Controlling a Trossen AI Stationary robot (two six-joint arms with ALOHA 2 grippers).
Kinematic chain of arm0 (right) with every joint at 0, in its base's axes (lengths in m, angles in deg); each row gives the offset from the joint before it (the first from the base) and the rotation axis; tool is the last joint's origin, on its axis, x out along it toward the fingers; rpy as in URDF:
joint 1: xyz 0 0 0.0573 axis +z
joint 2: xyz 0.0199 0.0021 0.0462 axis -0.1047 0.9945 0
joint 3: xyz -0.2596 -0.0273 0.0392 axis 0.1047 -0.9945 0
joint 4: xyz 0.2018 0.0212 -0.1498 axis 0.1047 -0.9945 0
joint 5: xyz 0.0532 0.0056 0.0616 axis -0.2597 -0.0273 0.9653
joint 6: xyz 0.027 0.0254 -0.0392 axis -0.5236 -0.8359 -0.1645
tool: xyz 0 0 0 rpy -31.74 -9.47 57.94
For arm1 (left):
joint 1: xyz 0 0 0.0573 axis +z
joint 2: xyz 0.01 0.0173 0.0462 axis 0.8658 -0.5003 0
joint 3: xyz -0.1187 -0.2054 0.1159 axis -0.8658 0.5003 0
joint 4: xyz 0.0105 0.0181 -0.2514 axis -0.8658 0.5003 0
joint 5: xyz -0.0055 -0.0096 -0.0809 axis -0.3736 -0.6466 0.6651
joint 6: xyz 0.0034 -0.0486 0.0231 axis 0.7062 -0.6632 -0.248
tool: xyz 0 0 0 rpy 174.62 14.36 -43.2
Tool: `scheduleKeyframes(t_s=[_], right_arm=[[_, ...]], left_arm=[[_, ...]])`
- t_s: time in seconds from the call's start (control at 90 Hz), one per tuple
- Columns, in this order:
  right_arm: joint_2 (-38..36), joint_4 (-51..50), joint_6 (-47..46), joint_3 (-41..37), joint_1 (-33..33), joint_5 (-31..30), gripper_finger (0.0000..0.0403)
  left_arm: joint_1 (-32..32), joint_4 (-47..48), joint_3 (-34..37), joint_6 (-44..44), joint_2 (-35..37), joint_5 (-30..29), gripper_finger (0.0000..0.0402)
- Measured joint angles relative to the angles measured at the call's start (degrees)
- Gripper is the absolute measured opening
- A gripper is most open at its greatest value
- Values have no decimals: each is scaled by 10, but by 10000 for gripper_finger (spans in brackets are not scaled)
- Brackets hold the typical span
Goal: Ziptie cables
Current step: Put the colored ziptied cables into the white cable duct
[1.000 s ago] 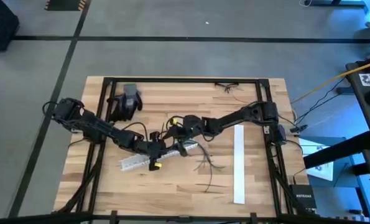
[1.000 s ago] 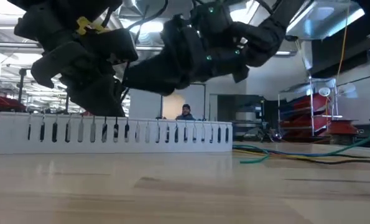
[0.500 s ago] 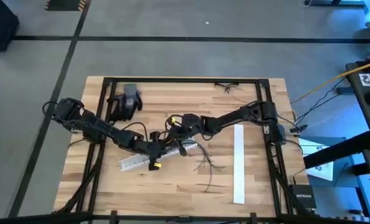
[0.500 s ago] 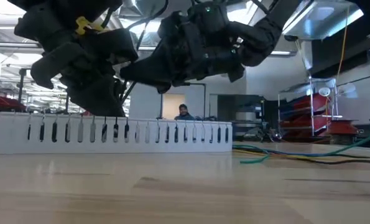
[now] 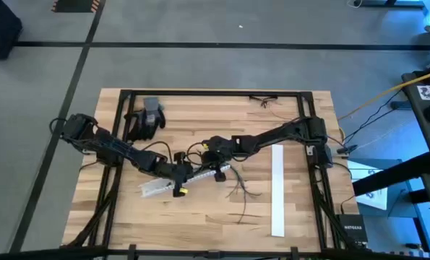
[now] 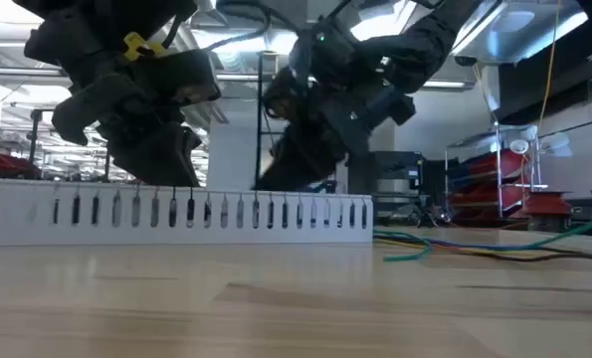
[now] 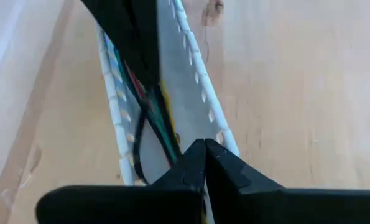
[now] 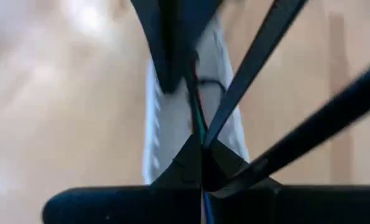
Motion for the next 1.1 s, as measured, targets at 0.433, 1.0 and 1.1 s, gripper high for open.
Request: scheduleKeyframes(t_s=[0.433,1.0,1.1], right_arm=[[0,-24,14,-4,11,-69,2],[-46,-111,19,-13,22,-148,3],[-62,-159,20,-14,21,-165,3]], left_arm=[[0,5,0,-5,0,0,3],[-26,34,58,-126,3,3,3],[-26,35,59,-122,2,3,3]])
